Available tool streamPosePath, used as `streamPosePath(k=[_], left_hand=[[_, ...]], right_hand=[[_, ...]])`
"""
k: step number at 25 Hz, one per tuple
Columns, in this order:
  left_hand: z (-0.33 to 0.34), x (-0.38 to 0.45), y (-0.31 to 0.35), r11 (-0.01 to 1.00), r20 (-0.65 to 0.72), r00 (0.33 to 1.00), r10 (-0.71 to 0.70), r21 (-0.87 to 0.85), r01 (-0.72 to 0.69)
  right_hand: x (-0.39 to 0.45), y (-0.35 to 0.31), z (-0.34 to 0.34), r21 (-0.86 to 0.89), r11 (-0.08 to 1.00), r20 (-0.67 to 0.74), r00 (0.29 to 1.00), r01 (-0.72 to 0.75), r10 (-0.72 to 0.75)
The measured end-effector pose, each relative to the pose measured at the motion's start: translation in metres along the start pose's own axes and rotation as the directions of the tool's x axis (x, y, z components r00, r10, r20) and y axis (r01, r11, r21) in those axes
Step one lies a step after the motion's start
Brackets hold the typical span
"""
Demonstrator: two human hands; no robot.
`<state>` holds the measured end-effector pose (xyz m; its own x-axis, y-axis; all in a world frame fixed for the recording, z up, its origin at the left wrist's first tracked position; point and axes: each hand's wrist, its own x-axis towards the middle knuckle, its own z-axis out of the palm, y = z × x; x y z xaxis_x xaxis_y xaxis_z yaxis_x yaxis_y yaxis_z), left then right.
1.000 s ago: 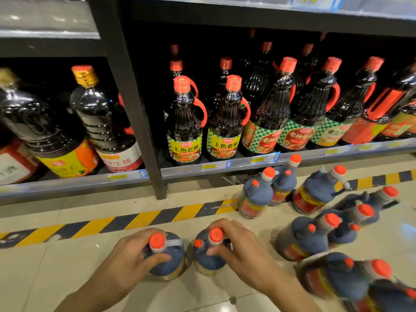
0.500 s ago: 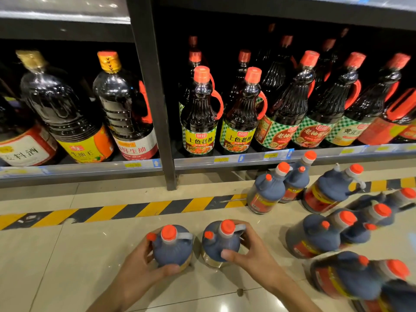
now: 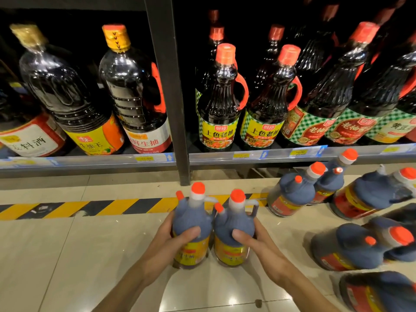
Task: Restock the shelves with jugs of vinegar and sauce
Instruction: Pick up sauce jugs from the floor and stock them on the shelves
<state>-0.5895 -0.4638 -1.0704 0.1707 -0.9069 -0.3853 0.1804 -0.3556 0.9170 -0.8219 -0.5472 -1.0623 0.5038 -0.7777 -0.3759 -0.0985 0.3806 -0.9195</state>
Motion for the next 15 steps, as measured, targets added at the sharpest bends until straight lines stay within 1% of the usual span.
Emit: streamPosePath(k=[4,7,9,11,15], left_hand=[[0.006,0.023,0.005,0.993,-0.118,0.992,-0.036,-0.115,0.023],[0.004,0.033,0.004,0.985,-0.151,0.986,-0.071,-0.164,0.046],[0.004,0.037,0.003,0.978,-0.203,0.975,-0.096,-0.202,0.054],[0.006,0.037,0.003,0.972,-0.242,0.963,-0.117,-0.229,0.061],[0.014,0.026,0.013,0.968,-0.256,0.957,-0.133,-0.242,0.07]], right_hand=[[0.028,-0.005,0.01,0.134,0.991,-0.068,0.997,-0.015,0.025],[0.043,-0.009,0.016,0.169,0.985,-0.141,0.989,-0.028,0.052],[0.049,-0.01,0.02,0.18,0.983,-0.177,0.982,-0.038,0.07],[0.051,-0.008,0.023,0.179,0.983,-0.198,0.977,-0.044,0.079],[0.042,-0.008,0.033,0.213,0.977,-0.217,0.973,-0.031,0.078]])
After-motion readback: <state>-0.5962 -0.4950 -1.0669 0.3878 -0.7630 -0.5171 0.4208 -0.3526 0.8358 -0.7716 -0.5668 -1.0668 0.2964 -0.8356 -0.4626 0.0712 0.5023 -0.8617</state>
